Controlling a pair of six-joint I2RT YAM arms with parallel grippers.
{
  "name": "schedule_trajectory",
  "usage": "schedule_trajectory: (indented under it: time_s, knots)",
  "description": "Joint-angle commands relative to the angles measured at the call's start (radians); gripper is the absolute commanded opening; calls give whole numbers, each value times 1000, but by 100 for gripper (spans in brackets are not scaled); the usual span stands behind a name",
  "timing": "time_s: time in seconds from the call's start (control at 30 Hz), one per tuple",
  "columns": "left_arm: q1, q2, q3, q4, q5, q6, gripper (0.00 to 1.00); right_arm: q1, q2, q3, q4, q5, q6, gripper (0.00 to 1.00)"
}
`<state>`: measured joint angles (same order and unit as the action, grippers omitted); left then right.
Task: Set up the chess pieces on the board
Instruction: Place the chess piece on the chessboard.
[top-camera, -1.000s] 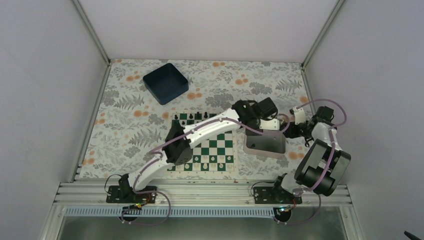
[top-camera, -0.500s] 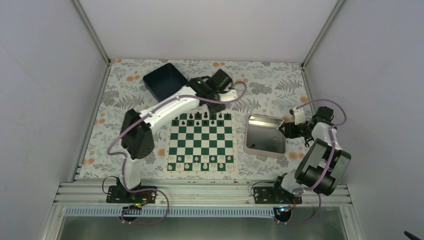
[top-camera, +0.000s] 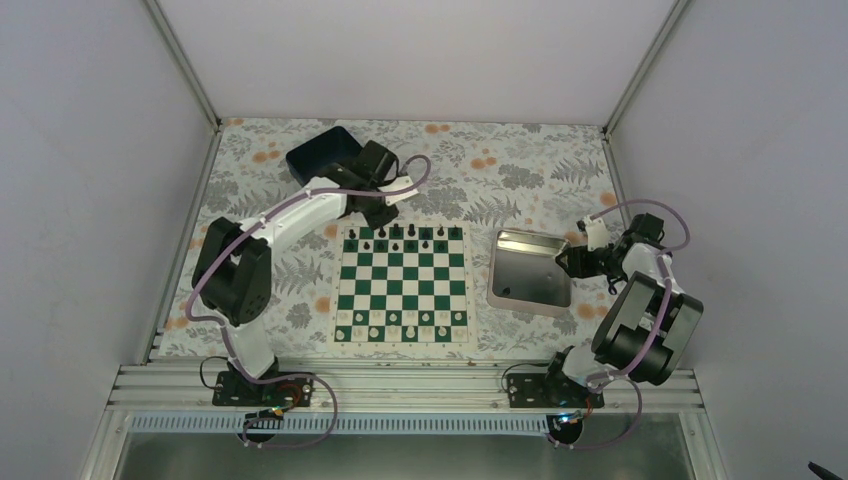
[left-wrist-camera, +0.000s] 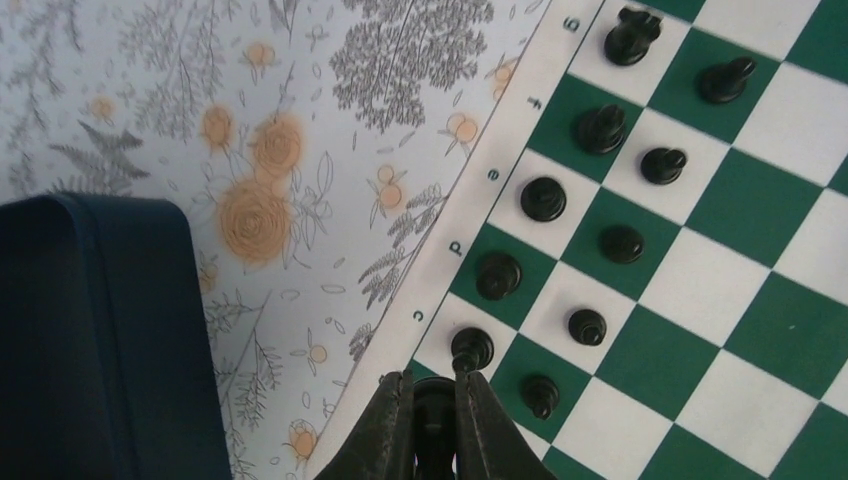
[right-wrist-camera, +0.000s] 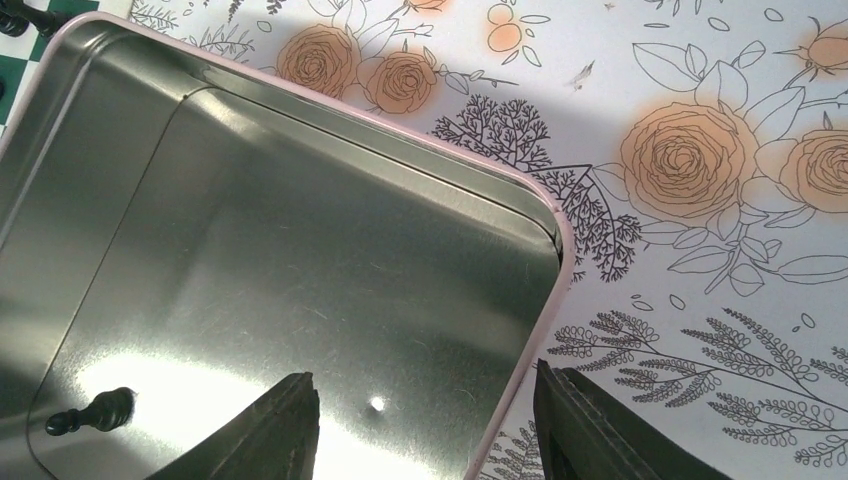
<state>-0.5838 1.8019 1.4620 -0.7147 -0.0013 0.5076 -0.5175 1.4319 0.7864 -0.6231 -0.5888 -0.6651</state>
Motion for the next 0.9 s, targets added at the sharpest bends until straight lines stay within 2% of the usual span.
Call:
schedule_trajectory:
  time_s: [0.0,0.87]
  knots:
    - [59,5,-45,88,74,12,5,7,13,1,-3,-5,-11,57]
    - [170,88,-214,190,158,41,4,8,38,-3,0,3,-11,57]
